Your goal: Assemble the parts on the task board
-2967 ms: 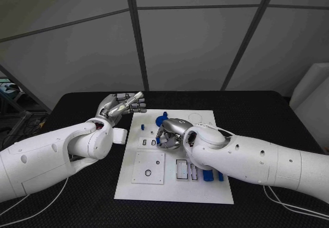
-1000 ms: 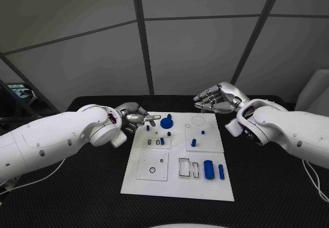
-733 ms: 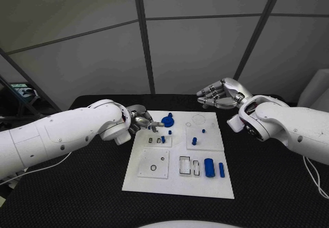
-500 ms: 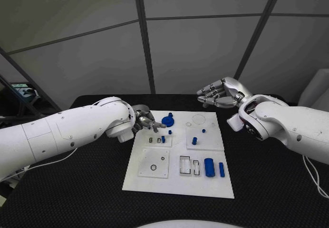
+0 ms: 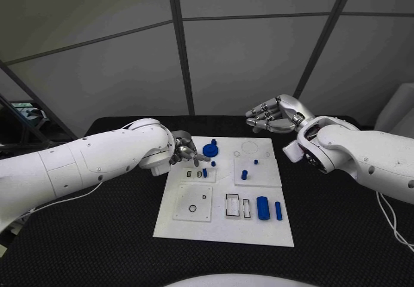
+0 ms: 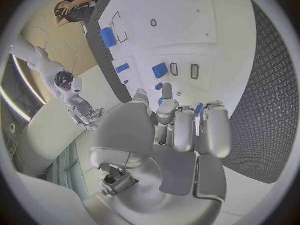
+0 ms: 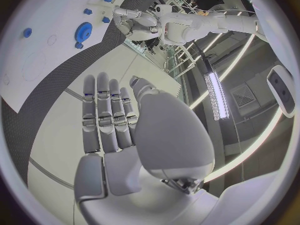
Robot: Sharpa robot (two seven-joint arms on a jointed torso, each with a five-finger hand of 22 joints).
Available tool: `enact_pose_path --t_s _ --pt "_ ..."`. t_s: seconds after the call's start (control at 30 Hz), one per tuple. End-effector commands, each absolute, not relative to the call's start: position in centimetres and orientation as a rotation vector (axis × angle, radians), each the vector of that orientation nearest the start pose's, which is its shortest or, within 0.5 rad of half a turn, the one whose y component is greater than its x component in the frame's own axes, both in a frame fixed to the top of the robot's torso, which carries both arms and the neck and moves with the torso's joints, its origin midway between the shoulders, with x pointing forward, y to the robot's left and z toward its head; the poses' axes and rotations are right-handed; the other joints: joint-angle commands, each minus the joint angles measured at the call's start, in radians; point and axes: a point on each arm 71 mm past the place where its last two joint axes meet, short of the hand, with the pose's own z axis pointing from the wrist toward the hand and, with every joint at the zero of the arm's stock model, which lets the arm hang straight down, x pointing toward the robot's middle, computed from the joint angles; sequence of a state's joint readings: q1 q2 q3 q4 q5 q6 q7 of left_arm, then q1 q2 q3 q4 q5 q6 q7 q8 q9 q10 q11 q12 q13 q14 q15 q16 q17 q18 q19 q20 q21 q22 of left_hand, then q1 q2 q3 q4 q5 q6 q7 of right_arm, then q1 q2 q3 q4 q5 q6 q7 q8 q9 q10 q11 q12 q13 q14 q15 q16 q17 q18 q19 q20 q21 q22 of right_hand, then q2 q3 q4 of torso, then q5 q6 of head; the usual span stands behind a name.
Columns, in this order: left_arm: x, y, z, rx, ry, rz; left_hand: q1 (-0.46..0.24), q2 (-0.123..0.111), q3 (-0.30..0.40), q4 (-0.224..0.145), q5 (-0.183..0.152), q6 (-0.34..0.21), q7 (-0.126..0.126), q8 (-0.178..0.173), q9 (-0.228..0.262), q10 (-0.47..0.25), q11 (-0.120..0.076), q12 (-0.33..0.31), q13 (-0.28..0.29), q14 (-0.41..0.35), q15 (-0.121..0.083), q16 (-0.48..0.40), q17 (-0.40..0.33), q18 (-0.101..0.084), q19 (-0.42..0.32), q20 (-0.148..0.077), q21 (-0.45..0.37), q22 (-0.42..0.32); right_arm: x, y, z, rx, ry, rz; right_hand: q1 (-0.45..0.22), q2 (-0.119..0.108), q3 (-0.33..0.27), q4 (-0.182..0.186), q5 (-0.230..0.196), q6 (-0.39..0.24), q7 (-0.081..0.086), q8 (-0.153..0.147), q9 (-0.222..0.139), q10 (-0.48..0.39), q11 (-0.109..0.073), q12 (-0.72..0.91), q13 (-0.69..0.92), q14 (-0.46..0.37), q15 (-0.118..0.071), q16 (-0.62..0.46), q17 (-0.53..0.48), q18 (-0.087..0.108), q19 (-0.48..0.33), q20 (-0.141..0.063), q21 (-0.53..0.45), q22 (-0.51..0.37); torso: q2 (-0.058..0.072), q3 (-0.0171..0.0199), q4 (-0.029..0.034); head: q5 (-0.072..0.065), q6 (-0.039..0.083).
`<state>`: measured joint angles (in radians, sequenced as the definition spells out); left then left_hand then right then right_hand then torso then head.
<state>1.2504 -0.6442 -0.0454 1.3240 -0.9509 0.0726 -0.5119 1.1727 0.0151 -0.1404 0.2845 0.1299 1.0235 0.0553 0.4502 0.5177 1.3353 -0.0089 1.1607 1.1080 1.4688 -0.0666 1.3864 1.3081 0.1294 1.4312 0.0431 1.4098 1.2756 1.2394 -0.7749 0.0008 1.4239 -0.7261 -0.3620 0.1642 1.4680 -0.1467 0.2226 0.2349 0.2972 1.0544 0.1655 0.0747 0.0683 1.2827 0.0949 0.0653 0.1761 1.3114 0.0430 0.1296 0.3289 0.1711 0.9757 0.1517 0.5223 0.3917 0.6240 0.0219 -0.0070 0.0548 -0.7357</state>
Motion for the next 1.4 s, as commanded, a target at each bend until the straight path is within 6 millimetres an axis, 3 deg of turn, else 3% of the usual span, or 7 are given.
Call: enact_pose_path --t_s 0.03,0.5,1.4 --pt "51.9 17.1 -21.6 -0.272 2.320 -0.461 0.005 0.007 -0.005 0.000 -0.002 -0.009 0.001 0.005 0.003 -0.005 -0.005 0.002 0.000 0.045 -0.005 -0.006 0.072 -0.070 0.005 -0.003 0.004 0.001 51.7 -19.6 -15.0 0.437 1.554 1.140 -0.008 -0.004 0.003 0.000 0.009 0.000 0.008 -0.006 -0.001 -0.001 0.004 -0.003 -0.003 0.001 0.004 -0.009 -0.003 0.011 0.000 0.006 -0.008 -0.003 0.000 -0.0003 0.0006 0.001 -0.004" --pt "52.1 15.7 -22.1 -0.229 2.355 -0.457 0.027 0.015 -0.008 -0.006 0.008 -0.021 0.000 0.017 0.030 -0.011 -0.005 -0.004 -0.004 0.046 -0.006 -0.007 0.073 -0.071 0.005 -0.004 0.005 0.005 51.8 -19.3 -15.0 0.437 1.559 1.141 -0.015 -0.005 0.004 -0.002 0.031 -0.003 0.009 -0.007 -0.001 -0.002 0.005 -0.002 -0.015 0.007 0.005 -0.023 -0.010 0.011 0.005 0.007 -0.020 -0.012 0.001 0.0001 -0.0008 0.001 -0.013" --pt "52.1 15.3 -22.6 -0.175 2.419 -0.435 0.050 0.024 -0.007 -0.014 0.010 -0.027 -0.002 0.031 0.056 -0.008 -0.007 -0.001 0.001 0.046 -0.007 -0.008 0.075 -0.073 0.009 -0.005 0.011 0.016 51.9 -19.1 -15.2 0.438 1.573 1.141 -0.019 -0.005 0.005 -0.002 0.040 -0.004 0.009 -0.007 -0.001 -0.002 0.005 -0.002 -0.020 0.009 0.006 -0.029 -0.013 0.011 0.008 0.008 -0.026 -0.016 0.004 -0.0013 -0.0003 0.000 -0.026"
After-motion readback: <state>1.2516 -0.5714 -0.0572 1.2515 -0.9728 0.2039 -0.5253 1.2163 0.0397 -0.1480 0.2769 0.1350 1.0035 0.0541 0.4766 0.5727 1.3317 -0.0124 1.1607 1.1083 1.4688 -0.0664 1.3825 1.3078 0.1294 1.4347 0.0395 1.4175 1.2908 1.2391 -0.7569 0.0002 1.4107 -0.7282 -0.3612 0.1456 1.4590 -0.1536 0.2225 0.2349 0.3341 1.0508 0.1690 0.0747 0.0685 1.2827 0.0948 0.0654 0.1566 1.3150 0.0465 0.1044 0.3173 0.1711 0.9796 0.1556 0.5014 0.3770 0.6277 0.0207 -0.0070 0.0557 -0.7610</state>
